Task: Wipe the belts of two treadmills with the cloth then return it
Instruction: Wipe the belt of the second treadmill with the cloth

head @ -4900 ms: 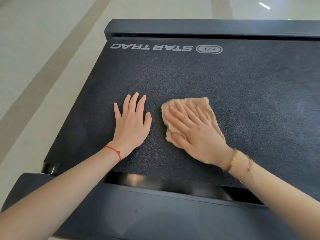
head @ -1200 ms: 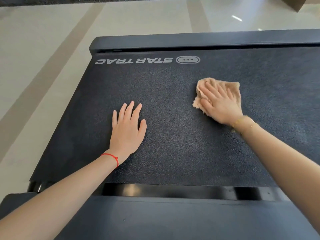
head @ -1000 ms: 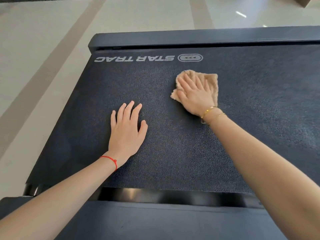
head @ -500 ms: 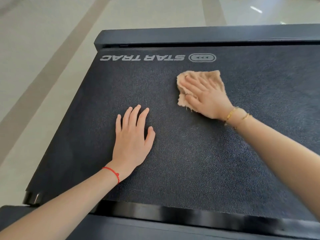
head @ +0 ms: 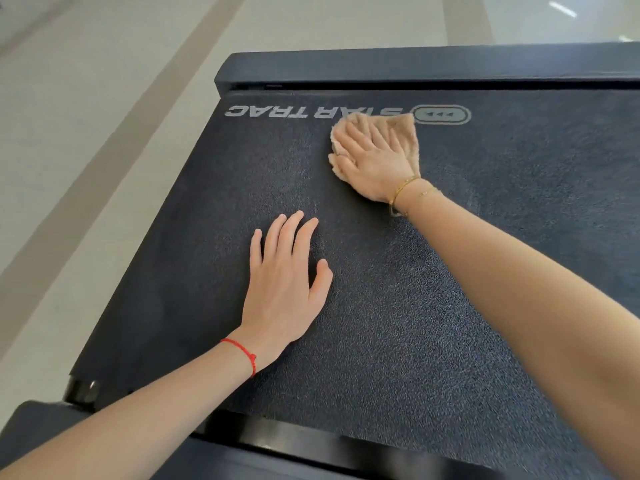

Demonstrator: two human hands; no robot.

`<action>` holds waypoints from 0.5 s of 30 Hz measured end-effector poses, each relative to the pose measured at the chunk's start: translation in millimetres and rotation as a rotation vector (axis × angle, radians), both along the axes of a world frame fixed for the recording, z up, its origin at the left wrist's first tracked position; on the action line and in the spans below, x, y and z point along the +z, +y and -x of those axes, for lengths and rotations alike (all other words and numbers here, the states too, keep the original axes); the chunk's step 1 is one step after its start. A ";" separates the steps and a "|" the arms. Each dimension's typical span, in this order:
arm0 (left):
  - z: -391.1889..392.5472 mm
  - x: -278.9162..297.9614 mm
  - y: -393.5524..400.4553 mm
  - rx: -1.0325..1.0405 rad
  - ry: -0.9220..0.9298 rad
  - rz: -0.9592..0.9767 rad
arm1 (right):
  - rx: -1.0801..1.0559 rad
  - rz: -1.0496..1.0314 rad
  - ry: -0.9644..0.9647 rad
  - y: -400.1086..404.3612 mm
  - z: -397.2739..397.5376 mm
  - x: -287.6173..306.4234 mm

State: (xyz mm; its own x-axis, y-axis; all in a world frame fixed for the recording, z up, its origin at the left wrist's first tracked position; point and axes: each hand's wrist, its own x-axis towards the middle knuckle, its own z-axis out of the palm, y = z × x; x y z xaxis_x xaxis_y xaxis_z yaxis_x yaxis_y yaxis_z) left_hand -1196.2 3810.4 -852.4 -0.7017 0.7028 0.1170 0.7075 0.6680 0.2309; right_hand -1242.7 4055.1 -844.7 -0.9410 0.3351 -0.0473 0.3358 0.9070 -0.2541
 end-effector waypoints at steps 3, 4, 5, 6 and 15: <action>-0.5 0.3 0.1 0.023 -0.013 -0.031 | 0.077 -0.015 0.012 -21.8 -25.0 -1.5; -0.7 0.2 0.0 0.029 -0.012 -0.037 | 0.093 -0.020 0.020 -30.3 -35.4 -1.5; -0.8 0.2 0.0 0.032 -0.009 -0.041 | 0.107 -0.025 0.029 -39.2 -46.1 -1.5; -1.1 0.0 -0.2 0.034 -0.006 -0.044 | 0.117 -0.029 0.038 -48.1 -57.2 -1.4; -4.0 -1.2 -20.3 0.038 0.001 0.015 | 0.107 -0.015 0.069 -109.4 -156.5 3.3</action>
